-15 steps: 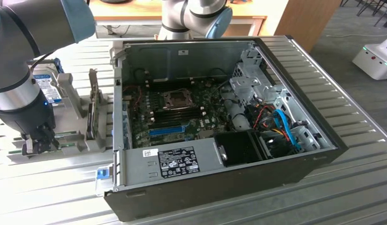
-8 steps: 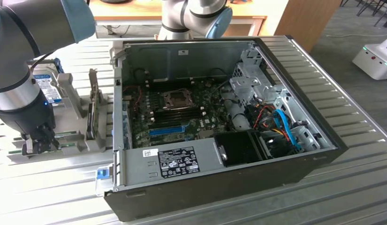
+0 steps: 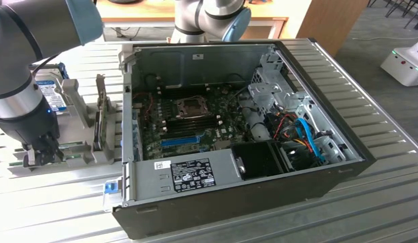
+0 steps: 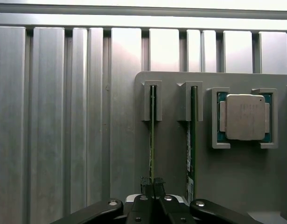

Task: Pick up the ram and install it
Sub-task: 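Pick up the ram and move it above insertion slot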

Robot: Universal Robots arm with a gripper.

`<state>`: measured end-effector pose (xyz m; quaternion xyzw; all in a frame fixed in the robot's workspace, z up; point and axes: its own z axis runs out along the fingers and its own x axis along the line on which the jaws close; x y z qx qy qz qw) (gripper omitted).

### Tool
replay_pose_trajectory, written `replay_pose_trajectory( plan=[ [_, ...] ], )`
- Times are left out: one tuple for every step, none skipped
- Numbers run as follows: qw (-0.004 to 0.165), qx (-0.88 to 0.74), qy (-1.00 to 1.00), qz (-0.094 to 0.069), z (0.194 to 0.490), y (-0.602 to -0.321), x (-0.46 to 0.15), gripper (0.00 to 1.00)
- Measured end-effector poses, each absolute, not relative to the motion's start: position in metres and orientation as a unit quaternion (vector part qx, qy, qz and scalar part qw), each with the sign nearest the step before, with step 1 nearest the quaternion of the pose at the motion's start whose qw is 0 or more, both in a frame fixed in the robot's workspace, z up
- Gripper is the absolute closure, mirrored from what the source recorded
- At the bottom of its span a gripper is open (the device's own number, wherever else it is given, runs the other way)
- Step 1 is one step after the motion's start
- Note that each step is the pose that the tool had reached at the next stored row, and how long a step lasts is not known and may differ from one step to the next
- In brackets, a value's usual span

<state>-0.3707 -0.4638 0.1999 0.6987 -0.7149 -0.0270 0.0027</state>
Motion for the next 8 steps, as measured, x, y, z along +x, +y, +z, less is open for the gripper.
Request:
replay_pose_trajectory(
  plan=[
    [0.003, 0.699, -0.715, -0.027, 0.2004, -0.4638, -0.3707, 0.88],
    [0.003, 0.699, -0.715, -0.027, 0.2009, -0.4638, -0.3707, 0.88],
    [0.003, 0.699, -0.715, -0.027, 0.2015, -0.4638, -0.3707, 0.88],
    [0.003, 0.699, -0.715, -0.027, 0.2024, -0.4638, -0.3708, 0.88],
    [0.003, 0.699, -0.715, -0.027, 0.2034, -0.4638, -0.3708, 0.88],
    [0.003, 0.699, -0.715, -0.027, 0.2045, -0.4638, -0.3707, 0.88],
    [0.003, 0.699, -0.715, -0.027, 0.2056, -0.4638, -0.3708, 0.88],
    [0.003, 0.699, -0.715, -0.027, 0.2067, -0.4638, -0.3708, 0.88]
  ],
)
